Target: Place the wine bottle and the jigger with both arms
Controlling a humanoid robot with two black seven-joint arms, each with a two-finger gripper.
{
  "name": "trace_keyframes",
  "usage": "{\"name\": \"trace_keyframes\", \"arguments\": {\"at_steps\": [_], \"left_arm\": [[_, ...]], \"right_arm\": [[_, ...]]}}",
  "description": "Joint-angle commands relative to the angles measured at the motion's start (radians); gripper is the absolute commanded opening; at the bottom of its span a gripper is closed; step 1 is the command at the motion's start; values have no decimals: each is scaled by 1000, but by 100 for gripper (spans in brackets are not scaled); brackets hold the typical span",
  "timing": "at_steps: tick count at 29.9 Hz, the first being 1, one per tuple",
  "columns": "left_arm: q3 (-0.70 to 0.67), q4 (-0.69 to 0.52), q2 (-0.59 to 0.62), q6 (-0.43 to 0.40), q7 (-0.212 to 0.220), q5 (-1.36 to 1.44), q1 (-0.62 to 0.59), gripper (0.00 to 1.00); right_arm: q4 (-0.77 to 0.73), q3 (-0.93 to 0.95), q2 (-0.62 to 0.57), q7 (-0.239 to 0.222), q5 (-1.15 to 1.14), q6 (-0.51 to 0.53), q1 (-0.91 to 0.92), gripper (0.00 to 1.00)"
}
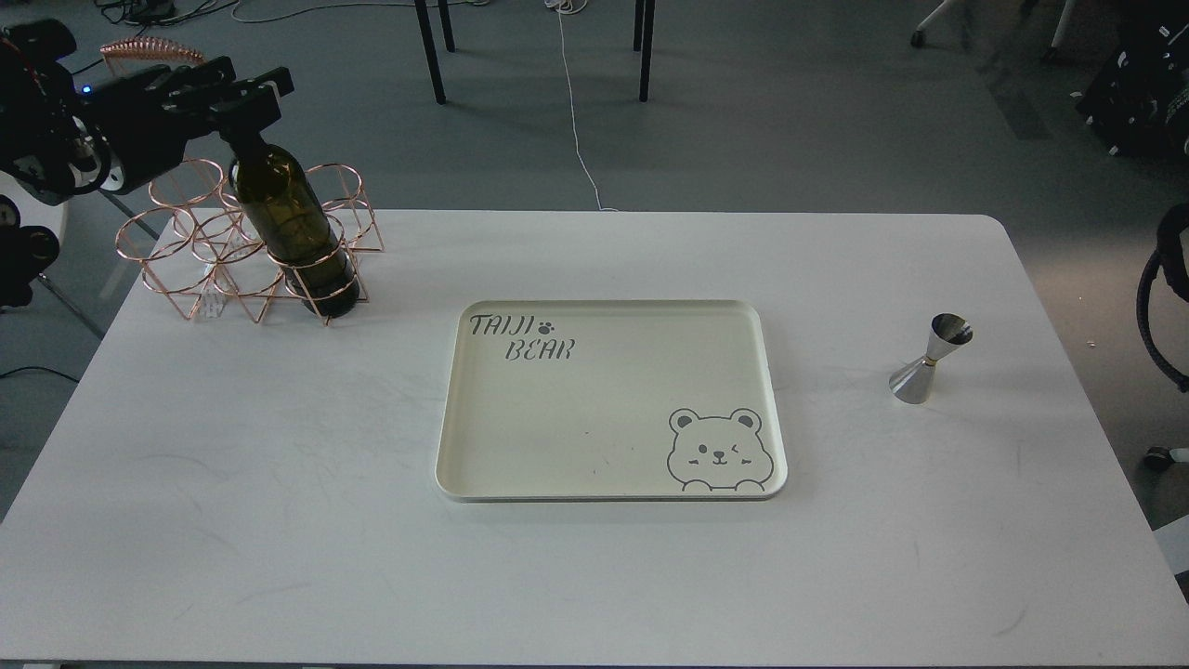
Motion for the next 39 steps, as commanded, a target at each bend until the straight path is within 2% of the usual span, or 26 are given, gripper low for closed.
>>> {"name": "trace_keyframes", "arguments": {"at_steps": [1,8,13,18,23,27,29,32,39], "left_arm": [[-3,2,13,-4,-1,-160,-12,98],[-9,23,39,4,-4,-418,-13,98],[-32,37,41,-1,0,-729,-6,98],[-33,100,33,-22,-1,-1054,2,98],[-33,169,21,-133,-1,-1422,45,98],[-35,245,-20,-214,-1,-1608,77,98],[-36,279,-42,-264,-1,-1692,106,98],[-53,327,-80,-330,2,-1833,143,98],[-191,371,-149,-423,8,-1918,230,98]], "right_arm": [[-2,1,0,0,0,0,0,98],[-5,2,-1,1,0,0,-2,98],[-12,7,-3,6,0,-15,-6,98],[-38,31,-6,15,0,-15,-15,99],[-57,38,-3,12,2,-15,-43,99],[-58,41,3,-2,8,-8,-58,99],[-58,41,5,-15,40,-3,-71,99],[-60,42,8,-63,135,-2,-91,99],[-95,68,51,-80,285,77,-137,99]]}}
